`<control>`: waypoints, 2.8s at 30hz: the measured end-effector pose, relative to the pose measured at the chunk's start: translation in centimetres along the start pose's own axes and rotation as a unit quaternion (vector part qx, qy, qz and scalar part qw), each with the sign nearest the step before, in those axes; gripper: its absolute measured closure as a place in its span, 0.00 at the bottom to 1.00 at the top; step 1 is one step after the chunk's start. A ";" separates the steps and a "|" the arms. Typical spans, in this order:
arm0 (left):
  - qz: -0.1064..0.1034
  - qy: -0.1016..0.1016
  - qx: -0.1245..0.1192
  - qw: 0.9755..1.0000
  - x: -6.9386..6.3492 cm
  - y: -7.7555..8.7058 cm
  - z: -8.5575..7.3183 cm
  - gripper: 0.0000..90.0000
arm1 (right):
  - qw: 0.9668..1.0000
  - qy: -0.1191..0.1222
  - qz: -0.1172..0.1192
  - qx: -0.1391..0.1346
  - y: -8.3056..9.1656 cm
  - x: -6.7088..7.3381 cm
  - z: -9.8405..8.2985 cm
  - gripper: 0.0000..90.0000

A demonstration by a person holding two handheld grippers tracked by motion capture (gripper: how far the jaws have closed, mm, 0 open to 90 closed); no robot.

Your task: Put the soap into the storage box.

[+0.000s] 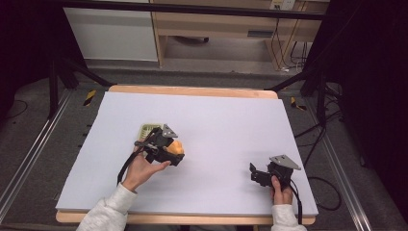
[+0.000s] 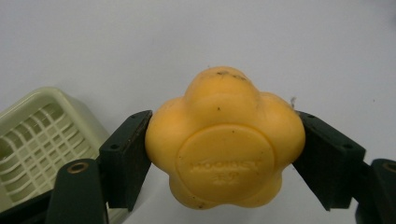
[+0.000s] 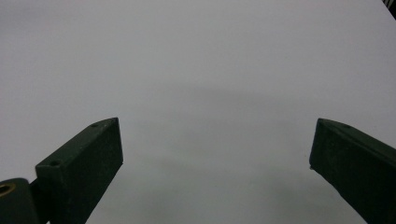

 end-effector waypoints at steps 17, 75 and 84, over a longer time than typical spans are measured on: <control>0.039 0.047 -0.015 0.998 3.7 2.1 -1.2 0.28 | 1.000 0.000 0.002 0.001 0.0 0.0 0.0 0.03; 0.101 0.116 0.018 0.988 9.5 -1.1 -3.2 0.28 | 1.000 0.004 0.004 0.002 0.0 0.1 0.0 0.03; 0.102 0.118 0.024 0.987 9.7 -1.6 -3.4 0.28 | 1.000 0.005 0.004 0.002 0.0 0.1 0.0 0.03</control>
Point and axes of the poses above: each handheld gripper's, and its own axes: y roughly backward along the jaws, z roughly out of its top, x roughly to its left, the point moved 4 cm from there along -y, roughly forward along the jaws, and after that the axes turned 1 degree about -z, right-handed, at the moved point
